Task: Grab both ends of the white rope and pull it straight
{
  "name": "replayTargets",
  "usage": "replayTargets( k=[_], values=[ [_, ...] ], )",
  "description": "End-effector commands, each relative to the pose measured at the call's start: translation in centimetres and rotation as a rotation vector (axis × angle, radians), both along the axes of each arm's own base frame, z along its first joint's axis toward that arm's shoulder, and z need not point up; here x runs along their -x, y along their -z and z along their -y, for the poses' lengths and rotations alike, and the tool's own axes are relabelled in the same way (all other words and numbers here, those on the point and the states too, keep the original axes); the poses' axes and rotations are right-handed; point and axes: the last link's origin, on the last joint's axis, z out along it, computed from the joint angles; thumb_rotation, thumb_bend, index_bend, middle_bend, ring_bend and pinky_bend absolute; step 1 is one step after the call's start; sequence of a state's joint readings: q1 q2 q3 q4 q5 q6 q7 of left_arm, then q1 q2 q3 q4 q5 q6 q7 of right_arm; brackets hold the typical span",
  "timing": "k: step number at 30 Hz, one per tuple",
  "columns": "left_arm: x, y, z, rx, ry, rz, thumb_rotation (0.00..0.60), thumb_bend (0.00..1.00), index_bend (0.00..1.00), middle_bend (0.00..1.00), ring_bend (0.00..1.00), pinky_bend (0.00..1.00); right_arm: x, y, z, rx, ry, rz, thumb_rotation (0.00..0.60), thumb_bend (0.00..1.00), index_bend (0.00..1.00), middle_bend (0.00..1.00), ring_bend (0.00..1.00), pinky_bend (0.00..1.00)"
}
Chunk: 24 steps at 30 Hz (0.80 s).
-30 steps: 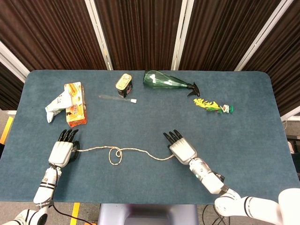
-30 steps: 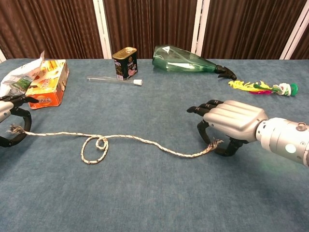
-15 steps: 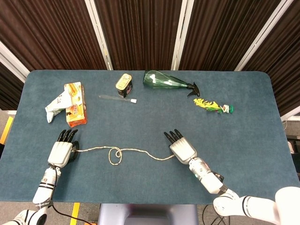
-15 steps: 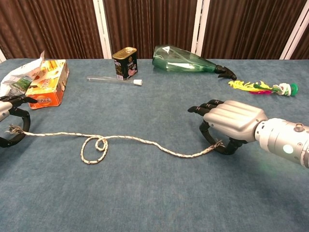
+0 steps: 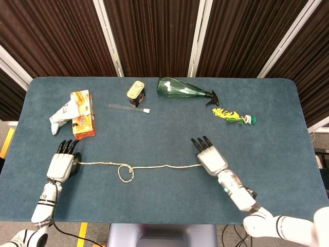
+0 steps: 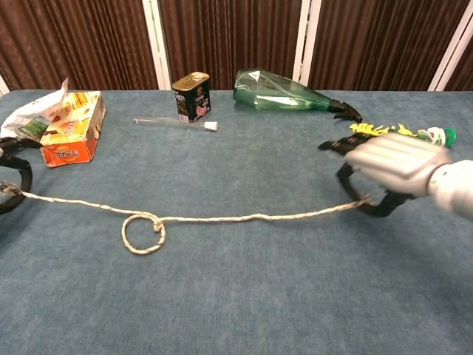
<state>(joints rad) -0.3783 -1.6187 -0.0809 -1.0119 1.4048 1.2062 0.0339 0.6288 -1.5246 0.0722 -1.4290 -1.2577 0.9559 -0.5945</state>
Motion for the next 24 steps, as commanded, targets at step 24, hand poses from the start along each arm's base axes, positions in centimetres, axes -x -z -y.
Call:
replayTargets(
  k=[24],
  values=[
    [2.4,-2.4,-0.3,-0.048,-0.089,0.022,0.600,0.46,0.62,0.08,0.00,0.03,14.1,-10.8,0.0,0.218,0.322,-0.005,0.600,0.53,0.75,0.00,0.00,0.00]
  ],
)
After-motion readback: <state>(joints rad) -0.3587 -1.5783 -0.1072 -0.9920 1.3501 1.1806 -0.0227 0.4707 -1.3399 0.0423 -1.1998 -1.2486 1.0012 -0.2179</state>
